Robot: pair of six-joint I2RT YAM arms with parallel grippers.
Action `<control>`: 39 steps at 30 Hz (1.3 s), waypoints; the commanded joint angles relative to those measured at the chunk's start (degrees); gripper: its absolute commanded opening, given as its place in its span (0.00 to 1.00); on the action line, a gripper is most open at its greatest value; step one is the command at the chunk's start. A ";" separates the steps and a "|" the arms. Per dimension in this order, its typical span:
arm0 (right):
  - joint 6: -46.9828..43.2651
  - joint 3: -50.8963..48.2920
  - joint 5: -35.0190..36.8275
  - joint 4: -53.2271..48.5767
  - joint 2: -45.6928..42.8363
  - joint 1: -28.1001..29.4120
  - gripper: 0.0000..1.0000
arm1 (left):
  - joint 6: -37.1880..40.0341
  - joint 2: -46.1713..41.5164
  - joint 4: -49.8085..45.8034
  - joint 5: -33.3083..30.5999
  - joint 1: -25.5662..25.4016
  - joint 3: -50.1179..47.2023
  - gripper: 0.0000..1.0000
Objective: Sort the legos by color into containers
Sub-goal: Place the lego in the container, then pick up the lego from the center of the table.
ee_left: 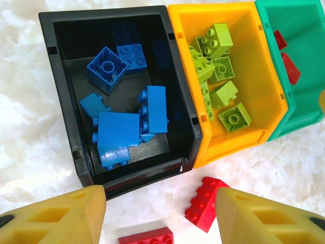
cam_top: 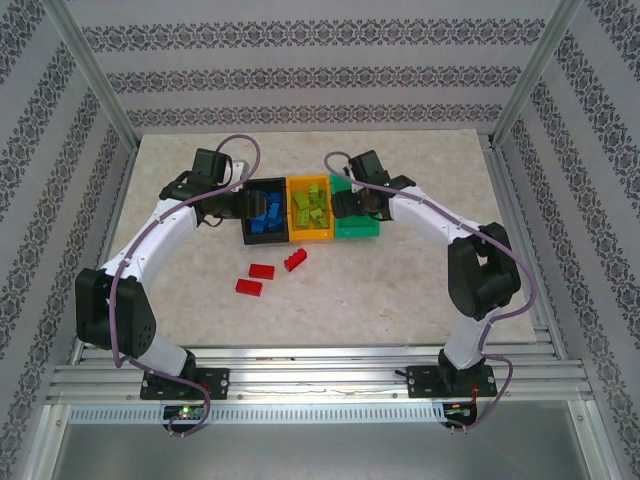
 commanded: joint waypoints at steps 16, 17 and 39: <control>-0.32 -2.62 -4.96 1.82 5.58 19.10 0.86 | 0.26 0.05 -0.78 0.56 -0.37 1.51 0.59; -1.23 -1.49 -4.80 1.61 6.65 19.31 0.86 | 0.31 0.10 -0.73 0.78 -0.34 1.52 0.59; -3.27 3.45 -1.79 -1.05 12.44 21.47 0.65 | 0.12 0.14 -0.82 1.23 -0.33 1.52 0.59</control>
